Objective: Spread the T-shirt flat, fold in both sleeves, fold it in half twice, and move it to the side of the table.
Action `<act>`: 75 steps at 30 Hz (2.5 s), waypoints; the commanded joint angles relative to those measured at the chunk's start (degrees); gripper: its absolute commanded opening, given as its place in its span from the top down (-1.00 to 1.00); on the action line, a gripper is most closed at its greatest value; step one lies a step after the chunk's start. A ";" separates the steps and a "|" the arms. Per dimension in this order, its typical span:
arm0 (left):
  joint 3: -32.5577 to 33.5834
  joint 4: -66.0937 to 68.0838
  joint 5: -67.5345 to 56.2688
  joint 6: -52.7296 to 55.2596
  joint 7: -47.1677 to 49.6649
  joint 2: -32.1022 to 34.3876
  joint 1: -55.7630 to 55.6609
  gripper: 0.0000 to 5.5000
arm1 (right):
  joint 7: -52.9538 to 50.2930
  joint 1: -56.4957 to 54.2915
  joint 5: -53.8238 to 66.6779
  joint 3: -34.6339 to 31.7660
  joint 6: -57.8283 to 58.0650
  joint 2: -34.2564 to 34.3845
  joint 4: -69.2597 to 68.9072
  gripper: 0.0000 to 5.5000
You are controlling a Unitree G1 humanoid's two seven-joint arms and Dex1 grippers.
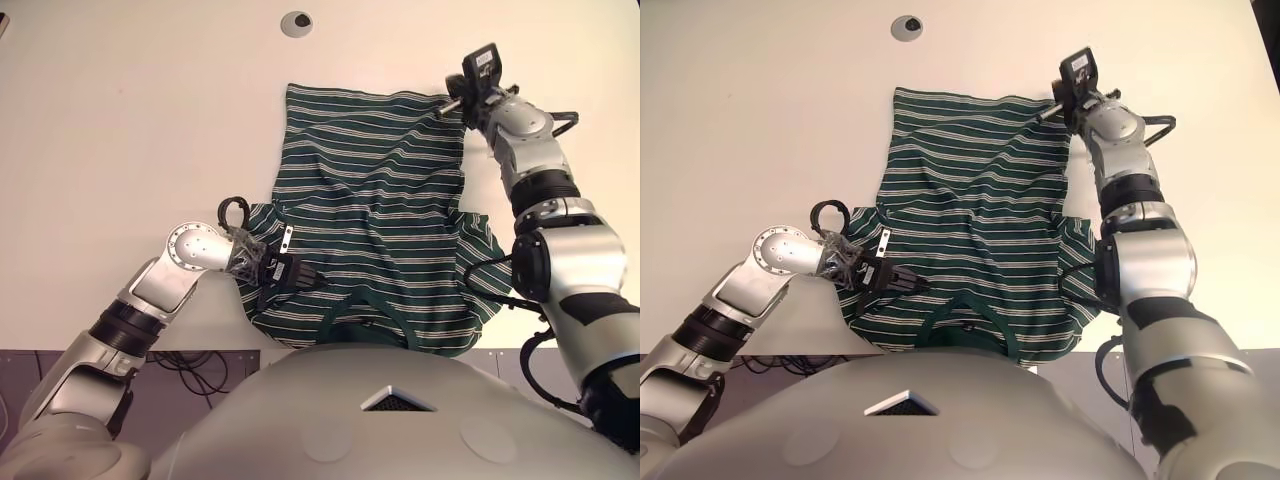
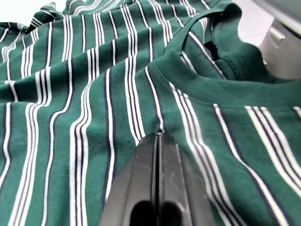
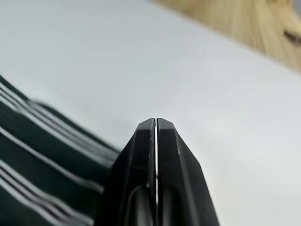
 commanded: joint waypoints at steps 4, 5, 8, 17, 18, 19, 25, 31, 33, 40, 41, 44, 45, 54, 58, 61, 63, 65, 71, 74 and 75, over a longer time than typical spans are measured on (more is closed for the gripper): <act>8.66 -3.41 -7.84 8.55 4.60 -2.00 -0.55 1.00 | 9.40 12.61 7.19 2.06 2.54 1.73 -35.38 0.99; 11.24 -3.53 -10.07 10.41 7.03 -4.03 -2.50 1.00 | 9.40 15.40 6.53 2.70 4.40 1.14 -39.70 0.99; 15.27 -4.23 -12.46 13.85 11.01 -7.15 -6.08 1.00 | 8.75 21.90 2.80 4.21 9.60 -2.02 -47.07 0.99; 15.04 1.68 -7.05 26.02 14.77 -8.63 -16.79 1.00 | 11.54 38.30 -1.77 6.39 21.67 -10.63 -61.13 0.99; 14.46 1.40 -6.93 25.01 12.43 -7.47 -15.98 1.00 | 11.84 38.64 -1.93 6.89 22.14 -10.80 -61.48 0.99; 13.75 1.17 -6.51 23.87 10.21 -6.31 -15.09 1.00 | 12.57 39.01 -1.52 7.12 22.90 -10.83 -62.14 0.99; 10.13 1.80 -1.57 15.59 3.25 -2.52 -12.09 0.91 | 19.28 42.55 9.32 3.14 28.74 -11.48 -72.75 1.00; 12.25 1.30 -1.86 12.49 0.69 -0.18 -9.37 0.75 | 27.86 48.50 14.92 6.13 28.03 -15.98 -84.60 1.00; 13.97 -0.38 -3.48 11.12 -1.17 1.84 -7.31 0.75 | 30.37 50.92 12.84 9.57 25.98 -18.32 -85.06 1.00; 15.17 -1.72 -1.63 7.36 -3.76 6.45 -2.70 0.75 | 31.42 51.91 -4.23 20.81 17.45 -25.85 -76.70 1.00; 14.13 -0.60 0.76 6.63 -2.87 6.59 -2.36 0.75 | 31.11 51.62 -6.11 21.50 16.54 -26.58 -75.73 1.00; 9.69 3.51 9.70 3.13 -0.87 7.27 -0.84 0.82 | 31.80 52.36 -8.68 22.68 15.26 -28.97 -75.43 1.00; 9.13 2.97 9.63 2.88 -1.93 7.93 0.10 0.84 | 32.71 53.21 -8.71 22.85 14.98 -30.51 -76.13 1.00; 13.36 -6.48 2.91 1.36 -5.51 20.68 14.87 0.99 | 37.01 57.60 -5.44 19.19 10.83 -42.04 -77.64 1.00; 19.79 -10.15 -3.17 0.24 -4.59 22.66 18.25 0.99 | 36.87 58.00 -3.14 16.37 7.64 -44.21 -75.36 1.00; 21.89 -10.58 -7.23 2.03 -4.34 20.72 17.15 0.93 | 37.35 57.02 -0.85 14.92 6.44 -43.49 -73.76 1.00; 22.79 -10.28 -9.05 2.40 -4.92 20.14 17.08 0.81 | 38.60 57.56 0.66 14.15 5.45 -44.08 -73.65 1.00; 23.49 -9.97 -9.85 2.27 -5.31 19.89 17.35 0.71 | 39.84 58.21 2.20 13.41 4.89 -44.76 -74.21 1.00; 29.33 -11.57 -22.46 4.33 -10.30 18.49 16.45 0.66 | 44.40 60.99 14.26 6.76 5.37 -45.47 -78.90 1.00; 30.11 -11.07 -24.71 8.73 -7.61 15.90 11.74 0.66 | 45.64 61.70 18.95 2.72 6.58 -44.95 -81.13 1.00; 28.14 -9.49 -21.40 10.76 -3.66 13.38 7.87 0.66 | 44.98 60.45 20.48 1.58 7.24 -43.68 -81.37 1.00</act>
